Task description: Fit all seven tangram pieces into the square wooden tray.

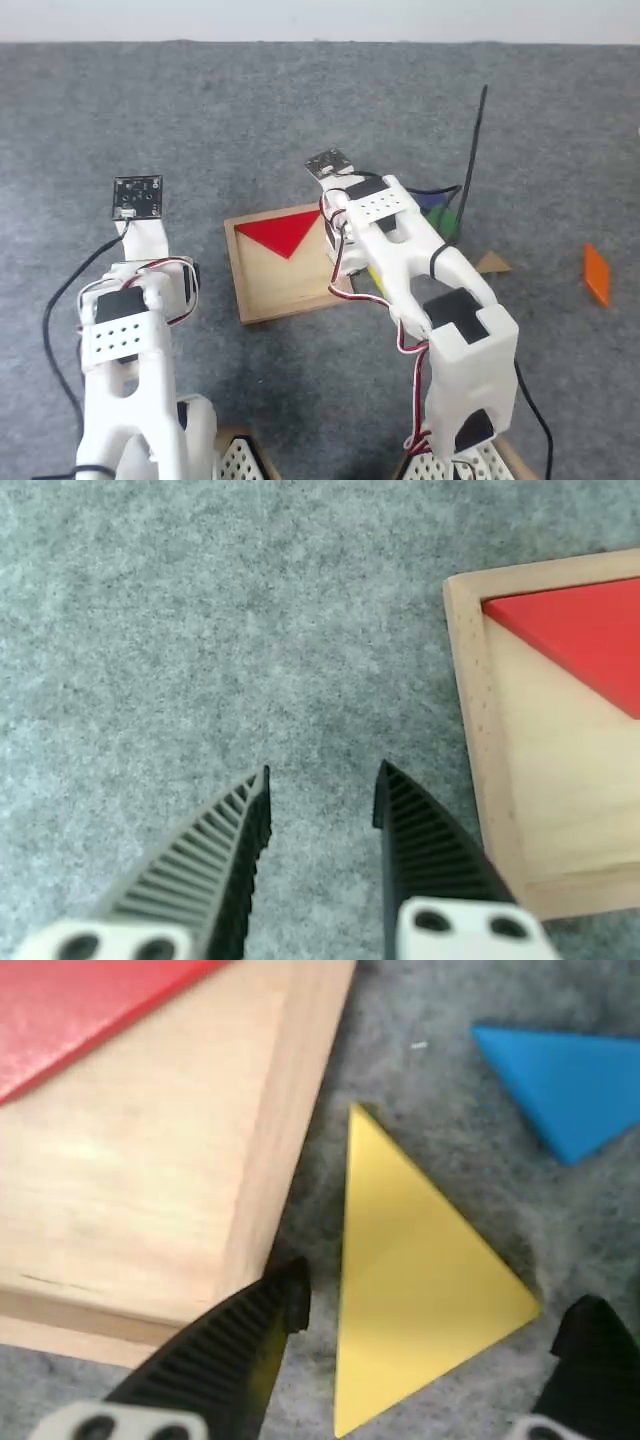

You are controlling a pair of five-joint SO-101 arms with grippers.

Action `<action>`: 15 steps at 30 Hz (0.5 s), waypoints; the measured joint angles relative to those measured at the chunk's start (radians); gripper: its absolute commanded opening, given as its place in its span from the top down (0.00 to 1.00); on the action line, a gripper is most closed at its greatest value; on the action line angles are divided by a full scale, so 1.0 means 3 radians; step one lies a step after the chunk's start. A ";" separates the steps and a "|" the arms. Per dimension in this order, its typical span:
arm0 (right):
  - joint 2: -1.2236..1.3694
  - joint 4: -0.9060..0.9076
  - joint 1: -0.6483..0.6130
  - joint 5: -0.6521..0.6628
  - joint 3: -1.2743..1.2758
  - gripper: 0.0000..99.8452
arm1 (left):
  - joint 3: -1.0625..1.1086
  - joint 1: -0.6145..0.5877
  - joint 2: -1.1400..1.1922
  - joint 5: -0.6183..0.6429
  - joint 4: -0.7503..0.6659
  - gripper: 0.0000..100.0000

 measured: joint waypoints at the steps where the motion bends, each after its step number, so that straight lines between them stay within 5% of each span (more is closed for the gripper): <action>1: 0.0020 0.0000 0.0000 0.0000 -0.0031 0.60 | 0.0000 0.0000 0.0000 0.0000 0.0000 0.83; 7: 0.0041 0.0020 0.0000 0.0000 -0.0051 0.73 | 0.0000 0.0000 0.0000 0.0000 0.0000 0.83; 15: 0.0026 0.0031 0.0005 -0.0036 -0.0056 0.74 | 0.0000 0.0000 0.0000 0.0000 0.0000 0.83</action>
